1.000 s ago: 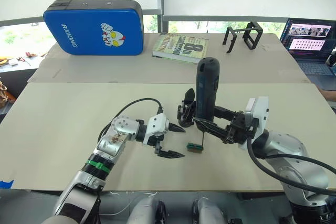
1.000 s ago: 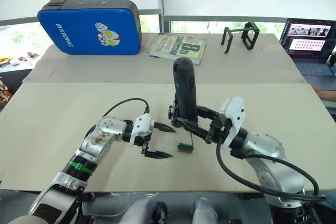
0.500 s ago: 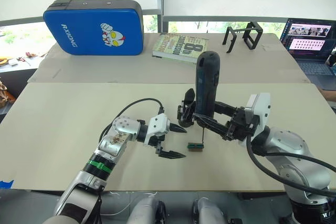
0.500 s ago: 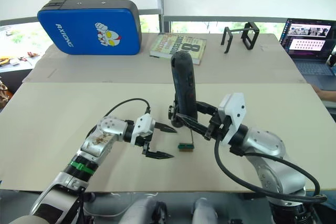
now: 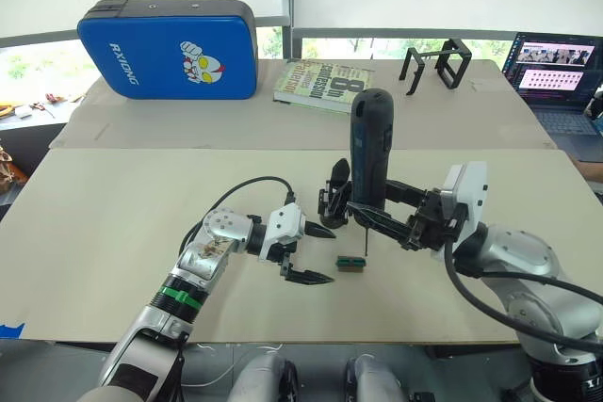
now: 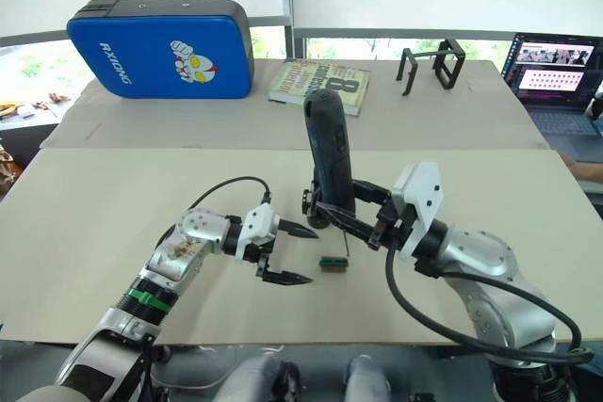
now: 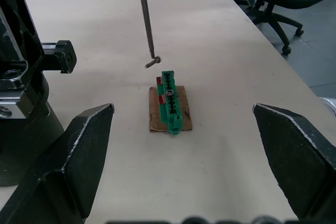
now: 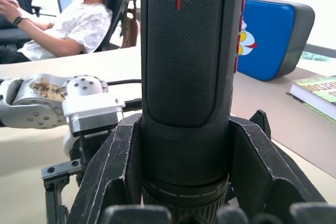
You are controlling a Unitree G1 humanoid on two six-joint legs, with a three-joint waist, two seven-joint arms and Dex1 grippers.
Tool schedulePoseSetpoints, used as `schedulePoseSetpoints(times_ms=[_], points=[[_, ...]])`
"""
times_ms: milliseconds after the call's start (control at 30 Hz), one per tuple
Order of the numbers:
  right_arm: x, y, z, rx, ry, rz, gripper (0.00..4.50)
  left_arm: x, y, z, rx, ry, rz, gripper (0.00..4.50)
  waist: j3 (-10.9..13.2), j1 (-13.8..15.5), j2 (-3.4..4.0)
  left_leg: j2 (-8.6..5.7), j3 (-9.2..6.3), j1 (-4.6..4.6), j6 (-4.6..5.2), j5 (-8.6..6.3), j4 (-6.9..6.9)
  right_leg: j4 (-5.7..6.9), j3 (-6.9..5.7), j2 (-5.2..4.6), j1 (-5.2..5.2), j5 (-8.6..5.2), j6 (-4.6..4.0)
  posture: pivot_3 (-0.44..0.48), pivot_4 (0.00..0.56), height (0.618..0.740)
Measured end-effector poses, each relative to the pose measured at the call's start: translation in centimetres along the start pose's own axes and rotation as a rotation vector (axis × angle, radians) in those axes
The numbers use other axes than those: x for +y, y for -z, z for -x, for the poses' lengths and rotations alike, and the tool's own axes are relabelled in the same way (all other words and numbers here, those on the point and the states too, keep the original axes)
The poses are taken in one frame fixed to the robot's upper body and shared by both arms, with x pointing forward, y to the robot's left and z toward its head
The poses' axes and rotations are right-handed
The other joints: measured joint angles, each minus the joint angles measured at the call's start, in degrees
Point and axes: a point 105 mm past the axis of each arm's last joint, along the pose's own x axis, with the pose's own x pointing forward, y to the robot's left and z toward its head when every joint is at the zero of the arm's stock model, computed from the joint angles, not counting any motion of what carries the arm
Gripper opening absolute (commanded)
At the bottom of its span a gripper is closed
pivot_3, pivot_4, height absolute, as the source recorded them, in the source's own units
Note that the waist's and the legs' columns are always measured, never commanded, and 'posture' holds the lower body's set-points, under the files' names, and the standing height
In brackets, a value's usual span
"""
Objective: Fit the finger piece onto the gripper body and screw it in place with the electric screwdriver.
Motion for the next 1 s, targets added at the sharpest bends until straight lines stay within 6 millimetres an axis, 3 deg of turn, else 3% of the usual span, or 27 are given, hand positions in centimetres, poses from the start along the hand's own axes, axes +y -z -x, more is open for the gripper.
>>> schedulePoseSetpoints(times_ms=[233,567,833,1000], points=[[0.5,0.7,1.1,0.02,0.002,-0.095,1.86,0.0,0.1,0.0,0.0,-0.001,0.001,4.5,0.0,0.1,-0.02,0.0,-0.01,-0.05,0.06,-0.04,0.02,-0.03,-0.02,-0.03,0.01,0.01,0.02,0.0,0.15,0.74],[0.1,-0.3,1.8,0.034,-0.023,-0.203,1.86,-0.2,0.3,0.0,-0.001,-0.005,0.009,4.5,0.0,0.1,-0.03,0.02,-0.03,-0.05,0.1,-0.06,0.04,-0.05,-0.02,-0.08,0.01,0.02,0.02,0.0,0.15,0.74],[-0.9,-2.9,1.0,-0.001,-0.093,-0.238,1.86,-0.6,0.4,0.5,-0.001,-0.03,0.008,4.5,0.0,0.0,-0.05,0.05,-0.03,-0.06,0.1,-0.06,0.04,-0.06,-0.03,-0.13,-0.01,0.03,0.01,0.0,0.15,0.74],[-1.0,-5.2,-0.2,-0.032,-0.18,-0.216,1.86,-1.0,0.2,2.0,-0.002,-0.076,0.037,4.5,0.0,-0.1,-0.05,0.06,-0.03,-0.07,0.1,-0.06,0.04,-0.07,-0.04,-0.16,-0.03,0.04,0.0,0.0,0.15,0.74]])
